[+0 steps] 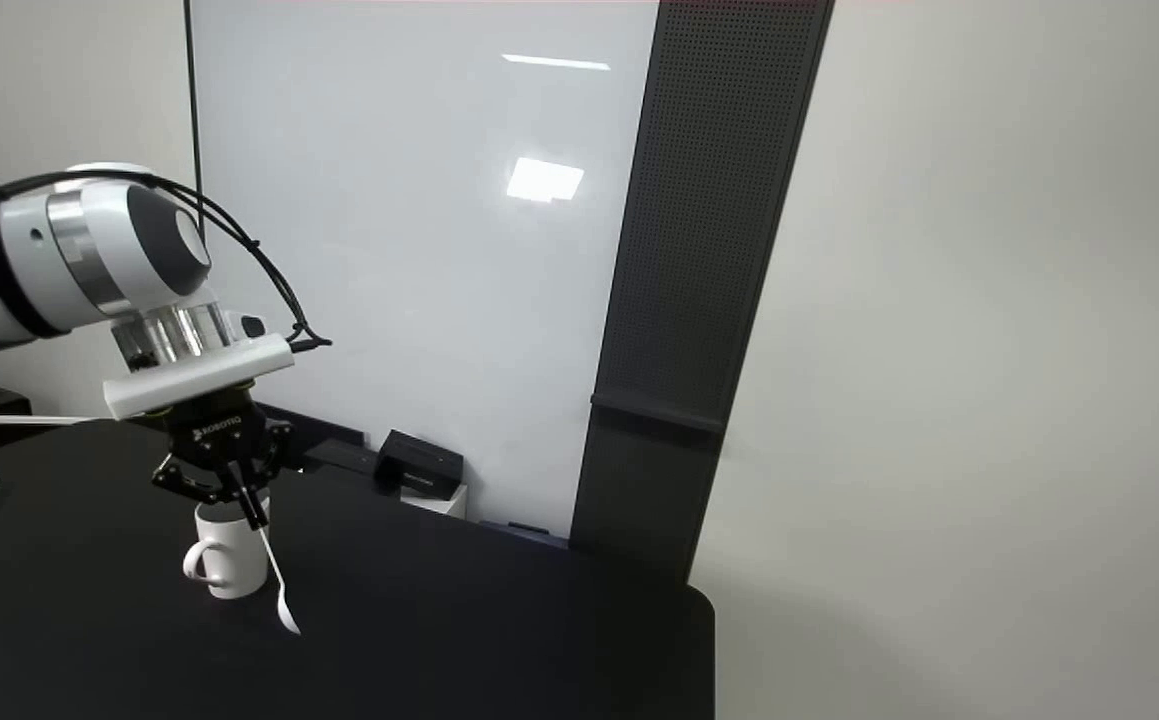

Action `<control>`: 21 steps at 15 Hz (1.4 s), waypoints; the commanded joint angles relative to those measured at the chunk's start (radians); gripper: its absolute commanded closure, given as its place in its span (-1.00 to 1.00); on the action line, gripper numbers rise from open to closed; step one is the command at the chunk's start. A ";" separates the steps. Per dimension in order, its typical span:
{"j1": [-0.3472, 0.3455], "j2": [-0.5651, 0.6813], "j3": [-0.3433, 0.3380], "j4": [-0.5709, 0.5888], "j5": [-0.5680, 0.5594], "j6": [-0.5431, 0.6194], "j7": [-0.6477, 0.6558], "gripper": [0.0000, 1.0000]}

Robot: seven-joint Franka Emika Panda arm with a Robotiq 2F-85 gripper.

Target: Put the spoon on the table

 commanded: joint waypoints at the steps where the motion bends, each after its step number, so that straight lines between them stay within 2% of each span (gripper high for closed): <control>1: 0.020 -0.013 -0.058 -0.083 -0.136 0.131 0.171 0.99; 4: 0.025 0.018 -0.106 -0.103 -0.255 0.232 0.294 0.99; 10: 0.076 0.132 -0.217 -0.071 -0.525 0.340 0.606 0.99; 17: 0.153 0.269 -0.293 -0.012 -0.641 0.350 0.928 0.99; 21: 0.166 0.347 -0.311 0.024 -0.647 0.341 1.007 0.99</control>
